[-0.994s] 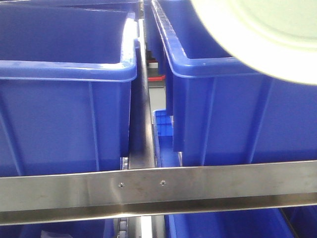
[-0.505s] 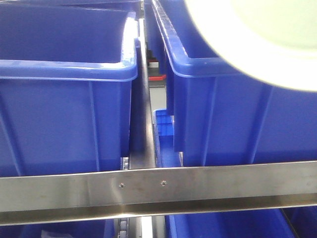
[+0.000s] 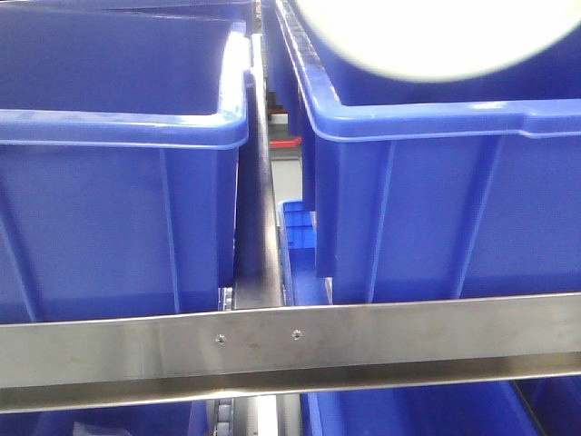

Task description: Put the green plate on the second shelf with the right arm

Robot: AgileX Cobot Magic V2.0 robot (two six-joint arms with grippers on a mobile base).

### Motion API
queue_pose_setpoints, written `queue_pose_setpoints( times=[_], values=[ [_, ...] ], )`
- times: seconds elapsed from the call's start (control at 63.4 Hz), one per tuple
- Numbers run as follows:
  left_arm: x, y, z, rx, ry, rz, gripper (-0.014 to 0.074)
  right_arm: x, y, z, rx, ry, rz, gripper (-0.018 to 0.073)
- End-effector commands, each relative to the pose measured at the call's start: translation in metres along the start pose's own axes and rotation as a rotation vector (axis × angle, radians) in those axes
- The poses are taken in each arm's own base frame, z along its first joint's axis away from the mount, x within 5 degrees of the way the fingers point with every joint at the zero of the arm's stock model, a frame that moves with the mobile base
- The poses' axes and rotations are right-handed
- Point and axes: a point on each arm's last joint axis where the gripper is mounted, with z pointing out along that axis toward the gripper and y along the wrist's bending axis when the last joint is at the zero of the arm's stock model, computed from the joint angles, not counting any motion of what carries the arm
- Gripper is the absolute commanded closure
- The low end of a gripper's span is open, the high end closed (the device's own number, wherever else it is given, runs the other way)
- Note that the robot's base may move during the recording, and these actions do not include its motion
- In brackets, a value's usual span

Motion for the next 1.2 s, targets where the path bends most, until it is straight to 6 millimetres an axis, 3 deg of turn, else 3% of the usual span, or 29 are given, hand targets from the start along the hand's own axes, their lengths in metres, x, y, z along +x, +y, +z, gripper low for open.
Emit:
queue_pose_setpoints(
  times=[0.0,0.126,0.316,0.379,0.537,0.584,0.647,0.71,0.789,1.026,1.184],
  values=[
    [0.006,0.001,-0.001,0.011,-0.053,-0.010,0.0466,-0.024,-0.014,0.011,0.060,-0.133,-0.008,0.0500],
    [0.006,0.001,-0.001,0.011,-0.053,-0.010,0.0466,-0.021,-0.030,0.019,0.118,-0.117,-0.002,0.0470],
    [0.006,0.001,-0.001,0.011,-0.053,-0.010,0.0466,-0.021,-0.033,0.020,0.129,-0.117,-0.002,0.0220],
    [0.006,0.001,-0.001,0.011,-0.053,-0.010,0.0466,-0.020,-0.033,0.020,0.129,-0.115,-0.002,0.0195],
    [0.006,0.001,-0.001,0.011,-0.053,-0.010,0.0466,-0.021,-0.033,0.018,0.128,-0.112,0.017,0.0242],
    [0.006,0.001,-0.001,0.011,-0.053,-0.010,0.0466,-0.022,-0.032,0.015,0.126,-0.106,0.032,0.0336],
    [0.006,0.001,-0.001,0.011,-0.053,-0.010,0.0466,-0.023,-0.031,0.009,0.123,-0.077,0.038,0.0530],
    [0.006,0.001,-0.001,0.011,-0.053,-0.010,0.0466,-0.023,-0.030,0.002,0.120,-0.030,0.046,0.0487],
    [0.006,0.001,-0.001,0.011,-0.053,-0.010,0.0466,-0.024,-0.025,-0.010,0.104,0.015,0.052,0.0514],
    [0.006,0.001,-0.001,0.011,-0.053,-0.010,0.0466,-0.032,-0.006,-0.051,0.026,-0.047,0.052,0.0511],
    [0.006,0.001,-0.001,0.011,-0.053,-0.010,0.0466,-0.035,-0.006,-0.056,0.026,-0.061,0.051,0.0511]
  ],
)
